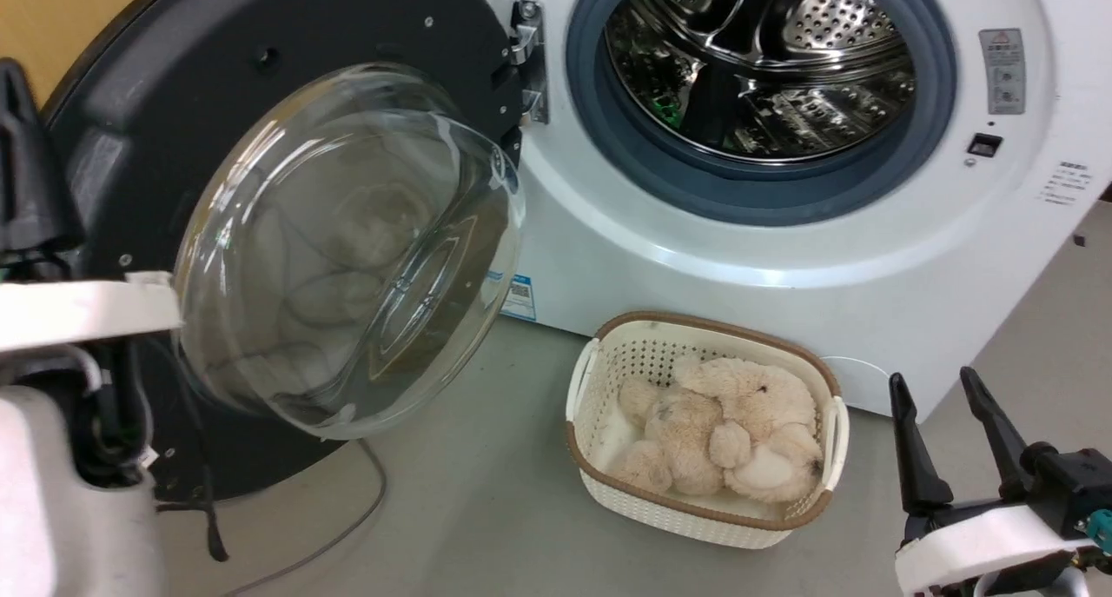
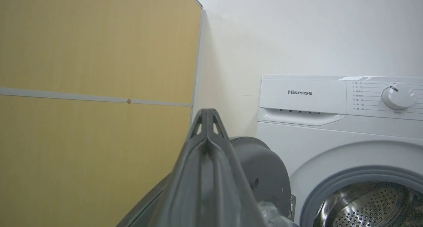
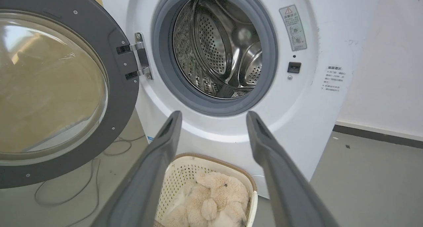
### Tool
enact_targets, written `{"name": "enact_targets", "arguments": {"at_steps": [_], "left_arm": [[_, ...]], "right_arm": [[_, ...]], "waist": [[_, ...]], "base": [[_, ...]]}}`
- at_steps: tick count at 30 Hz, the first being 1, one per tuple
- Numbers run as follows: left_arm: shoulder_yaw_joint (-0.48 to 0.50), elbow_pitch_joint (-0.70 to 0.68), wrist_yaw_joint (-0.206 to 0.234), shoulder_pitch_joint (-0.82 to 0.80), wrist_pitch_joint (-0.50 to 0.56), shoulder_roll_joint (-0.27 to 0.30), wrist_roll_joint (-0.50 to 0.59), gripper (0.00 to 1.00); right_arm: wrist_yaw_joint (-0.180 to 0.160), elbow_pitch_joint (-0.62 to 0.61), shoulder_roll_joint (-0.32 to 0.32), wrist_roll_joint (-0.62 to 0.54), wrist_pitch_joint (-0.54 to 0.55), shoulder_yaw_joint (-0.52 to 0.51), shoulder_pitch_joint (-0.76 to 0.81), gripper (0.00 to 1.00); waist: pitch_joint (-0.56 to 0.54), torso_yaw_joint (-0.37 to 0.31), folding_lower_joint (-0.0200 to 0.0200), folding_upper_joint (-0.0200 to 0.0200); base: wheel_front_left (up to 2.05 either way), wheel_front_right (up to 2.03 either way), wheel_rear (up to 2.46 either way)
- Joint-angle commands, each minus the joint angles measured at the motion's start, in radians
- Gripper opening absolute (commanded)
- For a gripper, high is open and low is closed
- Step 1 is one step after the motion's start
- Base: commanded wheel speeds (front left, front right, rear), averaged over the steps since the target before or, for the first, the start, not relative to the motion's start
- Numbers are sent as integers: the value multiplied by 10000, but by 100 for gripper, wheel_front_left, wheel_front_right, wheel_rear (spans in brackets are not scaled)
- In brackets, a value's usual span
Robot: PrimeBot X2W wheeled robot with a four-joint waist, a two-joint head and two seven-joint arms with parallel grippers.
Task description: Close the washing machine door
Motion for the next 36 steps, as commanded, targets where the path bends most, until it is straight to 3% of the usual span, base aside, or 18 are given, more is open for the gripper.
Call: {"name": "enact_targets", "arguments": {"at_steps": [1, 11, 22, 28, 36], "left_arm": [[215, 182, -107, -298, -100, 265, -412, 0], [1355, 1549, -206, -711, 83, 1010, -2413, 0], [2959, 4242, -282, -1295, 1550, 1553, -5107, 0], [3441, 5406, -383, -1427, 2855, 1681, -6723, 0], [3474, 5708, -477, -915, 4091, 1431, -8544, 0]], "right_arm": [[4, 25, 12, 98, -117, -62, -195, 100], [5, 66, 14, 164, -305, -295, -195, 100], [6, 86, 16, 231, -535, -595, -201, 100], [6, 86, 17, 218, -660, -677, -252, 100], [6, 81, 18, 178, -828, -708, -462, 100]], "waist": [[50, 126, -1, 0], [179, 529, -1, 0], [333, 987, -1, 0], [505, 1120, -1, 0], [776, 1198, -1, 0]], "base": [[0, 0, 0], [0, 0, 0], [0, 0, 0], [0, 0, 0], [0, 0, 0]]}}
